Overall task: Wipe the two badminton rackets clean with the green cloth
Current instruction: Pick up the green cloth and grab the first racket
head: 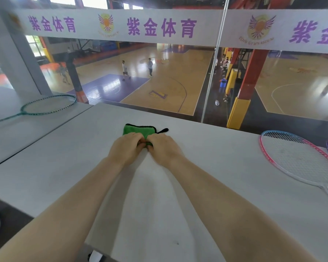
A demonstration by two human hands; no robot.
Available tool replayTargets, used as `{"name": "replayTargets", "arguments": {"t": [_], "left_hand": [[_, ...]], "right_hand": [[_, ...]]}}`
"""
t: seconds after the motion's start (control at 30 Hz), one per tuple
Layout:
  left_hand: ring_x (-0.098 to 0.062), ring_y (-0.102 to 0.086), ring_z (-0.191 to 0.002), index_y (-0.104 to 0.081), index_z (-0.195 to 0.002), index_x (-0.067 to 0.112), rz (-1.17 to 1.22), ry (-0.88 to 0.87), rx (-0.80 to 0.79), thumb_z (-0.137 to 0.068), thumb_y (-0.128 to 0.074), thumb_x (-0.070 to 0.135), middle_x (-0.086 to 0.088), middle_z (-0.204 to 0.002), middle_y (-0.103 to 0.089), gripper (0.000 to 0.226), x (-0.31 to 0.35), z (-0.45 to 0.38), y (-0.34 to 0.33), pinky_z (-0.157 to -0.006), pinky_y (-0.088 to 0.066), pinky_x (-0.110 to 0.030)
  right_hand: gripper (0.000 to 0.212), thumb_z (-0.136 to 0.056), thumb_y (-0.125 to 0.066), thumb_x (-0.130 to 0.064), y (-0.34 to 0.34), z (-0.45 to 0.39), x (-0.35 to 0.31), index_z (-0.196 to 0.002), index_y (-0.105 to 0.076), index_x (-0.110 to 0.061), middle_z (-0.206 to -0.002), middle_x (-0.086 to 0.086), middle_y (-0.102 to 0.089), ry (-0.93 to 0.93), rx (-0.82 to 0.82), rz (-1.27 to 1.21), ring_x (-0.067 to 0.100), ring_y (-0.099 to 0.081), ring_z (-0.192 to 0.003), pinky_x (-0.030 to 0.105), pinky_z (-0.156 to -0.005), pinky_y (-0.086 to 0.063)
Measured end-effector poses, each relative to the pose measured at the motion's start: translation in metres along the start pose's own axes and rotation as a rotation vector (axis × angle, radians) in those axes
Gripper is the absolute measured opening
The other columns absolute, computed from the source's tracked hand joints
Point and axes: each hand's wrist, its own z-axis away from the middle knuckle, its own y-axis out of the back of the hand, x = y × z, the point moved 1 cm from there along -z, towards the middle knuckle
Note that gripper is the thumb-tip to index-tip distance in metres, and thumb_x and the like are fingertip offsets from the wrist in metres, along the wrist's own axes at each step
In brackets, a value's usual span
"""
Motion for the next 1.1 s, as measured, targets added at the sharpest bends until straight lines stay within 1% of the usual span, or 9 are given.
{"name": "replayTargets", "arguments": {"t": [0.13, 0.3, 0.43, 0.5, 0.63, 0.77, 0.87, 1.0, 1.1], "left_hand": [[-0.019, -0.054, -0.086, -0.057, -0.104, 0.016, 0.066, -0.018, -0.059, -0.094, -0.056, 0.03, 0.006, -0.098, -0.055, 0.017, 0.015, 0.014, 0.002, -0.069, -0.038, -0.032], [-0.024, -0.049, -0.11, -0.063, -0.118, 0.018, -0.051, -0.086, -0.134, -0.093, -0.052, 0.029, 0.0, -0.122, -0.058, 0.03, 0.025, 0.031, -0.003, -0.1, -0.039, -0.034], [-0.024, -0.055, -0.082, -0.064, -0.088, 0.017, -0.054, -0.172, -0.092, -0.085, -0.035, 0.036, -0.001, -0.088, -0.065, 0.035, 0.069, 0.051, 0.002, -0.078, -0.046, -0.036], [-0.022, -0.053, -0.08, -0.058, -0.083, 0.014, -0.062, -0.224, -0.075, -0.084, -0.039, 0.035, -0.001, -0.085, -0.061, 0.028, 0.098, 0.062, 0.002, -0.077, -0.043, -0.033], [-0.02, -0.055, -0.094, -0.054, -0.106, 0.013, -0.021, -0.187, -0.159, -0.091, -0.051, 0.029, 0.002, -0.113, -0.054, 0.022, 0.148, 0.081, -0.008, -0.074, -0.045, -0.032], [-0.019, -0.049, -0.127, -0.049, -0.139, 0.019, 0.01, -0.23, -0.162, -0.094, -0.048, 0.031, 0.004, -0.148, -0.045, 0.046, 0.185, 0.093, -0.028, -0.1, -0.044, -0.034], [-0.02, -0.057, -0.11, -0.056, -0.129, 0.027, -0.017, -0.302, -0.164, -0.094, -0.043, 0.036, 0.009, -0.126, -0.061, 0.039, 0.22, 0.1, -0.035, -0.093, -0.045, -0.034], [-0.016, -0.052, -0.076, -0.054, -0.082, 0.028, 0.091, -0.32, -0.168, -0.094, -0.038, 0.04, 0.011, -0.079, -0.058, 0.024, 0.264, 0.111, -0.036, -0.069, -0.044, -0.035], [-0.011, -0.052, -0.07, -0.058, -0.078, 0.021, 0.34, -0.296, -0.203, -0.098, -0.042, 0.032, 0.01, -0.077, -0.056, 0.028, 0.286, 0.123, -0.034, -0.065, -0.041, -0.032]], "right_hand": [[0.016, -0.096, -0.047, -0.018, 0.011, 0.013, 0.0, -0.095, -0.061, -0.009, -0.099, 0.012, -0.066, 0.056, -0.027, 0.069, 0.033, -0.059, -0.092, 0.041, -0.073, -0.043], [0.022, -0.098, -0.044, -0.02, 0.031, 0.048, 0.013, -0.087, -0.061, -0.011, -0.084, 0.008, -0.066, 0.093, -0.034, 0.126, 0.029, -0.058, -0.079, 0.046, -0.07, -0.046], [0.021, -0.099, -0.043, -0.022, 0.052, 0.089, 0.033, -0.093, -0.062, -0.013, -0.084, 0.006, -0.064, 0.072, -0.008, 0.123, 0.025, -0.056, -0.08, 0.041, -0.071, -0.045], [0.019, -0.098, -0.043, -0.021, 0.062, 0.112, 0.045, -0.095, -0.061, -0.016, -0.087, 0.006, -0.063, 0.034, -0.01, 0.082, 0.026, -0.057, -0.081, 0.039, -0.071, -0.045], [0.023, -0.098, -0.04, -0.02, 0.084, 0.161, 0.063, -0.106, -0.062, -0.022, -0.096, 0.005, -0.065, -0.061, -0.036, 0.018, 0.024, -0.057, -0.087, 0.038, -0.077, -0.047], [0.02, -0.098, -0.043, -0.023, 0.107, 0.205, 0.078, -0.109, -0.059, -0.025, -0.096, 0.005, -0.064, -0.116, -0.022, -0.001, 0.023, -0.055, -0.088, 0.035, -0.075, -0.042], [0.019, -0.096, -0.043, -0.02, 0.125, 0.235, 0.087, -0.106, -0.06, -0.024, -0.093, 0.004, -0.064, -0.144, -0.023, 0.004, 0.024, -0.055, -0.085, 0.034, -0.07, -0.037], [0.014, -0.092, -0.044, -0.023, 0.147, 0.273, 0.098, -0.093, -0.054, -0.033, -0.089, -0.005, -0.063, -0.234, -0.03, -0.051, 0.021, -0.056, -0.083, 0.037, -0.073, -0.046], [0.012, -0.093, -0.048, -0.025, 0.166, 0.301, 0.101, -0.099, -0.057, -0.03, -0.1, -0.007, -0.064, -0.313, -0.009, -0.07, 0.02, -0.057, -0.092, 0.039, -0.082, -0.048]]}}
